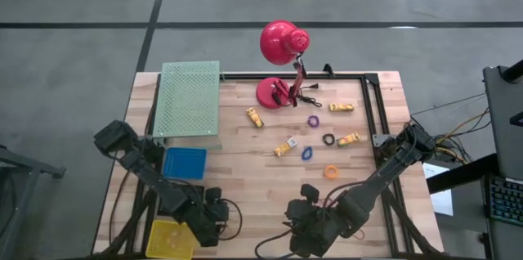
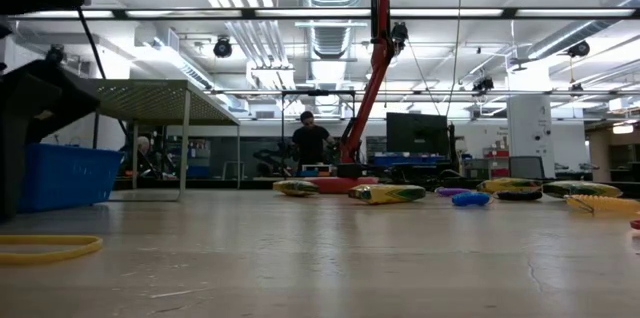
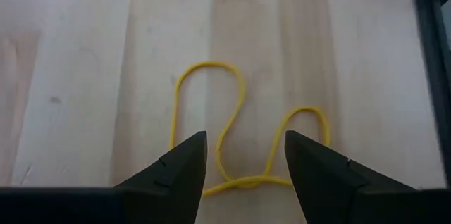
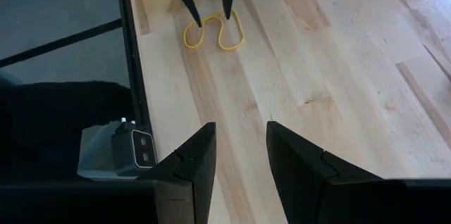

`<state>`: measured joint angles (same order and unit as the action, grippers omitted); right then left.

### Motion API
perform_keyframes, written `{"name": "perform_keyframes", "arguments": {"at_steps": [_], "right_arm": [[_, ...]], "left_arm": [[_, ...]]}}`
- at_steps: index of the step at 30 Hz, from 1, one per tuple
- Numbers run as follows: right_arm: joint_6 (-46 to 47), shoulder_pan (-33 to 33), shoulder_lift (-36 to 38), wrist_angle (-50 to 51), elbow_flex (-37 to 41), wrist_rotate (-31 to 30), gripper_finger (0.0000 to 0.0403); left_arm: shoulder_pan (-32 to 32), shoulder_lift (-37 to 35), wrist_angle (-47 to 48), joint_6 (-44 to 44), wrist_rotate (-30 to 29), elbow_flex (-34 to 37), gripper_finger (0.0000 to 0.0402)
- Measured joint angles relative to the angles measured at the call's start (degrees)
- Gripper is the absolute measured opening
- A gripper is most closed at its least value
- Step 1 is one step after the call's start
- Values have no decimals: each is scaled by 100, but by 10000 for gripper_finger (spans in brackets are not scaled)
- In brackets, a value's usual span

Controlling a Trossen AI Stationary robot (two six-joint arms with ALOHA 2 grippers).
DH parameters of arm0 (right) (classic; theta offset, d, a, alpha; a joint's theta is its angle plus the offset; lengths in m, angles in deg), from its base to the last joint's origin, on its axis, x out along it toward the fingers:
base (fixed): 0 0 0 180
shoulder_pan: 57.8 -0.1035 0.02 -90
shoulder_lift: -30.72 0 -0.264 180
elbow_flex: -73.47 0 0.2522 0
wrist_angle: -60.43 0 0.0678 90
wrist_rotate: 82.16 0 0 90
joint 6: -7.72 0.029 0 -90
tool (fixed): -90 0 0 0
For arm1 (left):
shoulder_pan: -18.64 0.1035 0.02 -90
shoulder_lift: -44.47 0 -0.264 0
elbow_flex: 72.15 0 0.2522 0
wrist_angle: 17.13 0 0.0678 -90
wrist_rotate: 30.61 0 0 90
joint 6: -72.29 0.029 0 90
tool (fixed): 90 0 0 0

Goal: Pick & Place Office Desk Supplies
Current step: Put the yellow rubber band into the yellow bin

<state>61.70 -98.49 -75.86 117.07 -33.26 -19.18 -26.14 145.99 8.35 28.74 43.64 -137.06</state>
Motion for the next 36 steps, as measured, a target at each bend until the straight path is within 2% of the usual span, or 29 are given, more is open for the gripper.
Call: {"name": "perform_keyframes", "arguments": {"at_steps": [15, 22, 28, 36], "right_arm": [[0, -2, -2, -39, 0, 0, 121], [-2, -2, -2, -37, 0, 0, 121], [0, -2, -2, -37, 0, 0, 121], [0, -1, -2, -37, 0, 0, 121]], "left_arm": [[68, 1, 178, 1, 131, 114, 194], [80, -11, 156, -3, 208, 178, 171], [80, -11, 143, 47, 206, 189, 126], [79, -4, 7, 150, 287, 198, 24]]}}
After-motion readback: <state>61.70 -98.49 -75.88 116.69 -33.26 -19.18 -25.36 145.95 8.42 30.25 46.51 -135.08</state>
